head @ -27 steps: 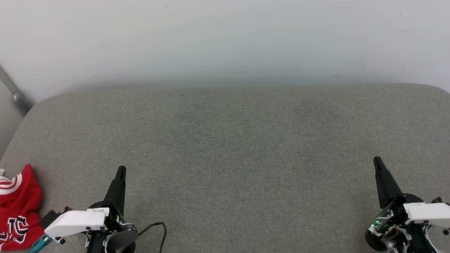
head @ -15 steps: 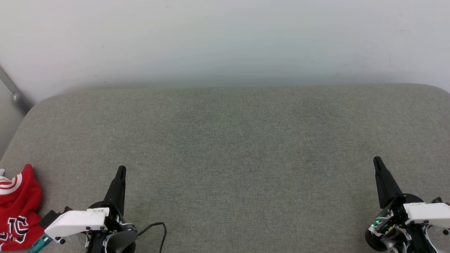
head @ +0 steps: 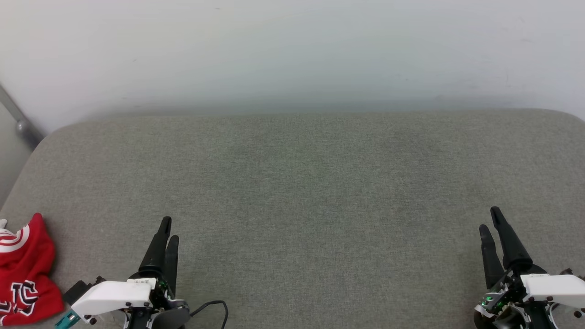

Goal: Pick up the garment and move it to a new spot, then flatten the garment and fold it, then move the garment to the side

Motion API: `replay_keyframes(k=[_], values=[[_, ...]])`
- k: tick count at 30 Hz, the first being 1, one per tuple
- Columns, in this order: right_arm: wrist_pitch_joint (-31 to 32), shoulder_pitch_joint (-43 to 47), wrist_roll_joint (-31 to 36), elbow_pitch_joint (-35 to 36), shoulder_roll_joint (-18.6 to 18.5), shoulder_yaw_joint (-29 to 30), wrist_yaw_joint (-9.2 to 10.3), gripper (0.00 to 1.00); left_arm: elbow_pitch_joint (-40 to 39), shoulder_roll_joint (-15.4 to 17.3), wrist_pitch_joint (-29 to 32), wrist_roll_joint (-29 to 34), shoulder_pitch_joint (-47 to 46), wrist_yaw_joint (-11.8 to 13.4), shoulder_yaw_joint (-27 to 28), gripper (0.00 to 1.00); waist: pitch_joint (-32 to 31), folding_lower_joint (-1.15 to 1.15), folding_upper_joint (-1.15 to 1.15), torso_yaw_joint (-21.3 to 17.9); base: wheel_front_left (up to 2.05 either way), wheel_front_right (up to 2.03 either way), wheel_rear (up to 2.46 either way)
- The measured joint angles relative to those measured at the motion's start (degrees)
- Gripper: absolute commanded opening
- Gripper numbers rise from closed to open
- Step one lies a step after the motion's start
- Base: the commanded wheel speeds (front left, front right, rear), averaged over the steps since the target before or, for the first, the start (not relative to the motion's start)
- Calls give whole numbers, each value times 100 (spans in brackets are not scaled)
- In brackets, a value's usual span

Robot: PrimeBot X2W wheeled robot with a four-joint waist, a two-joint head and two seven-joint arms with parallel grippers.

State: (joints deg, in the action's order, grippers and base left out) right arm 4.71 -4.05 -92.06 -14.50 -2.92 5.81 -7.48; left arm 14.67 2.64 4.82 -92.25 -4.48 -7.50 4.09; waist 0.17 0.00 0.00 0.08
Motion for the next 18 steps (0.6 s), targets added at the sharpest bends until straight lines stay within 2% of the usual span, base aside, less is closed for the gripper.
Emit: replay_keyframes(k=[9,18], values=[[-225,88,489,112,0,-81,0,100,-51,30,-229,506,-2,1,-309,100,-8,1,0,27,0,0,0],[-445,137,1934,291,-18,-87,0,100,-328,15,-454,1495,1,1,-349,100,-19,1,0,53,0,0,0]])
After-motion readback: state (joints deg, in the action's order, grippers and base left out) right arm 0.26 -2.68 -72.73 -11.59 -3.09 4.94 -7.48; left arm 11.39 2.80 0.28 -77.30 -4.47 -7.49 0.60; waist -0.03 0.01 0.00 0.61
